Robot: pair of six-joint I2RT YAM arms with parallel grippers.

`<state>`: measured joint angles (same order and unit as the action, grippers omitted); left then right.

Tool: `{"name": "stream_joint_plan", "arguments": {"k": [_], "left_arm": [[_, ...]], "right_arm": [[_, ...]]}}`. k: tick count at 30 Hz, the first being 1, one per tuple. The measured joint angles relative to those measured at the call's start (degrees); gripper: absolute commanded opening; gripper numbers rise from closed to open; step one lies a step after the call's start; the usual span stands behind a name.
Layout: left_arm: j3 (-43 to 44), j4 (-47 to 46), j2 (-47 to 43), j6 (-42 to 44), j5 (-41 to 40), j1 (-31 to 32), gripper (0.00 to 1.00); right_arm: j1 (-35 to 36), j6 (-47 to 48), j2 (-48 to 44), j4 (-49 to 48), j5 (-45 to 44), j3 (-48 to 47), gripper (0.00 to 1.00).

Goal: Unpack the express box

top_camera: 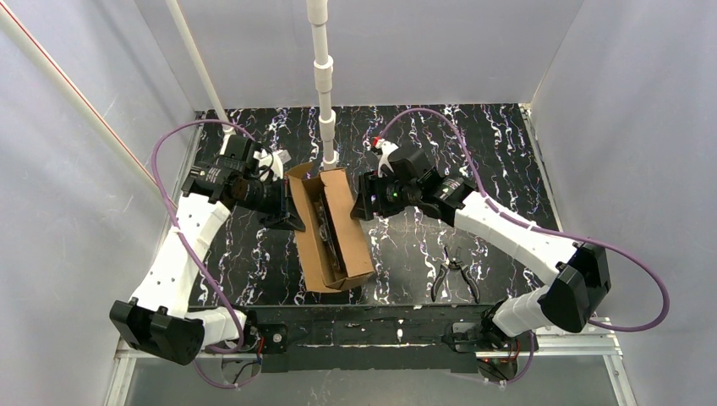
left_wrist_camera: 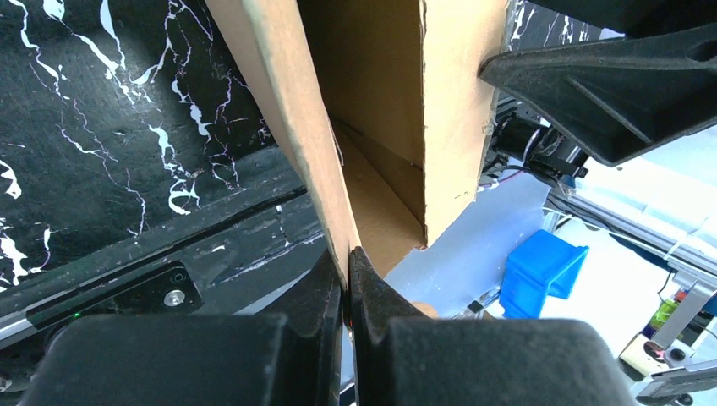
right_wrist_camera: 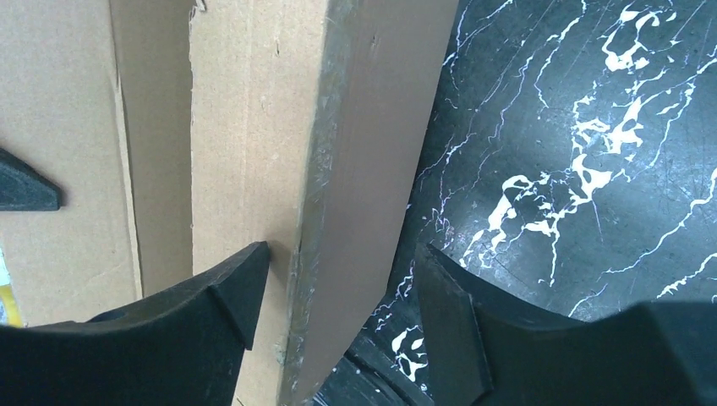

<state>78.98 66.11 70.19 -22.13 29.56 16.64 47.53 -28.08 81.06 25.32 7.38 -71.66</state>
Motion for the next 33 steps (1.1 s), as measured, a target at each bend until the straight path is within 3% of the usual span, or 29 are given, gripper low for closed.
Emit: {"name": "stream_joint_plan", "arguments": {"k": [24, 33], "left_arm": [[10.3, 4.2, 3.8, 4.6, -3.5, 0.0, 0.0], [12.9, 4.7, 4.1, 5.4, -5.7, 0.0, 0.0]], "right_arm": [[-8.1, 1.4, -1.5, 2.0, 0.2, 5.2, 0.78], [-8.9, 4.7, -1.9, 7.2, -8.9, 9.0, 0.84]]}}
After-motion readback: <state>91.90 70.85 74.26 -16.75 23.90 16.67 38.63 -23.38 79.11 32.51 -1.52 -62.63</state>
